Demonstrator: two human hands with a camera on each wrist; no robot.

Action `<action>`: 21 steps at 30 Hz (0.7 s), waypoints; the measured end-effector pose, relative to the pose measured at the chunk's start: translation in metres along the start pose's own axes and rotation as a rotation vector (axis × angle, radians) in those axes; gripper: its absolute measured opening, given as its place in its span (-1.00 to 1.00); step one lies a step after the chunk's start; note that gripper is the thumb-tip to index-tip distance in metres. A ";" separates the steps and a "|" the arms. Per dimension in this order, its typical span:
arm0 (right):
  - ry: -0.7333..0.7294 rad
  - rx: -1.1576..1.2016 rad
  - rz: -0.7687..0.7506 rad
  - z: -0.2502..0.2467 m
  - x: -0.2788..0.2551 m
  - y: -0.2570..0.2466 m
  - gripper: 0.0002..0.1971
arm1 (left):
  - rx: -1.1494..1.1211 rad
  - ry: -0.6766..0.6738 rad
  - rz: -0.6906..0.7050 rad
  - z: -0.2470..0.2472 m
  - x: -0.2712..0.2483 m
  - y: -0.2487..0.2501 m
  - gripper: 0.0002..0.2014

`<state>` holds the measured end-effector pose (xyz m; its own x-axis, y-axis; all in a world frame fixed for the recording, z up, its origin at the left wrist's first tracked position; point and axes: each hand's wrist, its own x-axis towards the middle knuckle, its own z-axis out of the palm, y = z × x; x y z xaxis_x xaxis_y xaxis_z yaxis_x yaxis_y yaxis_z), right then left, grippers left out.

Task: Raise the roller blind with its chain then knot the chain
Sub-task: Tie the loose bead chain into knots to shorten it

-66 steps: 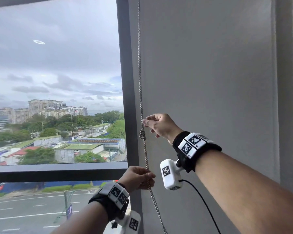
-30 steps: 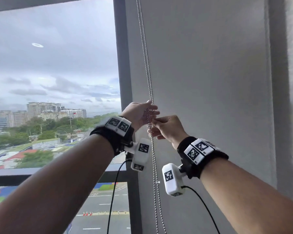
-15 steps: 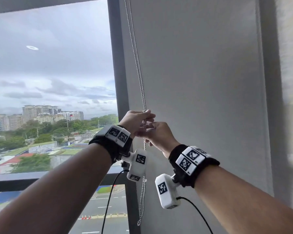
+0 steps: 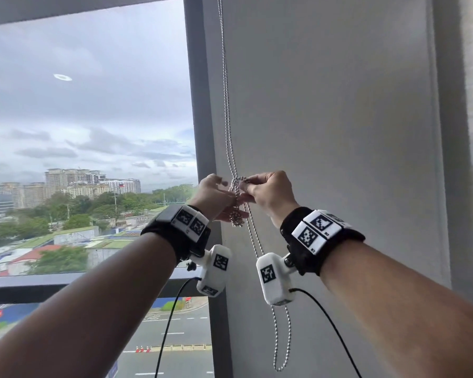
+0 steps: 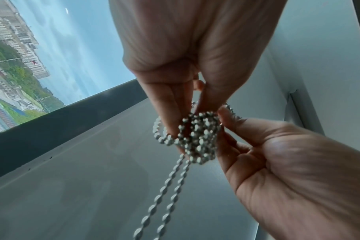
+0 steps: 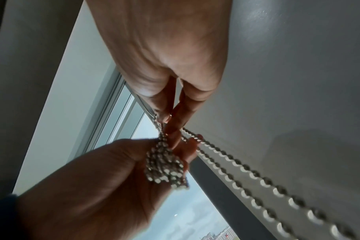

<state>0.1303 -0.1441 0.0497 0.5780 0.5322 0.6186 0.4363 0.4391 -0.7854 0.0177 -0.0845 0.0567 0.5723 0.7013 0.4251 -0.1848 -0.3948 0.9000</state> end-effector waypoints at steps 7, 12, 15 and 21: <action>-0.076 0.128 0.095 0.005 0.001 -0.011 -0.93 | 0.002 -0.105 -0.058 -0.001 -0.005 -0.005 -0.46; -0.166 0.414 0.236 0.000 -0.004 -0.012 -0.89 | 0.016 -0.027 -0.030 -0.006 -0.002 -0.011 -0.41; -0.184 0.411 0.284 -0.001 -0.004 -0.010 -0.77 | -0.023 -0.056 -0.055 -0.009 0.000 -0.011 -0.45; -0.194 -0.035 0.130 -0.002 -0.012 0.000 -0.78 | -0.134 -0.028 -0.021 -0.032 0.004 -0.013 -0.76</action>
<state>0.1250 -0.1520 0.0418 0.4889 0.7136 0.5018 0.3926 0.3337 -0.8570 -0.0035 -0.0578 0.0496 0.5988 0.6911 0.4048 -0.2766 -0.2959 0.9143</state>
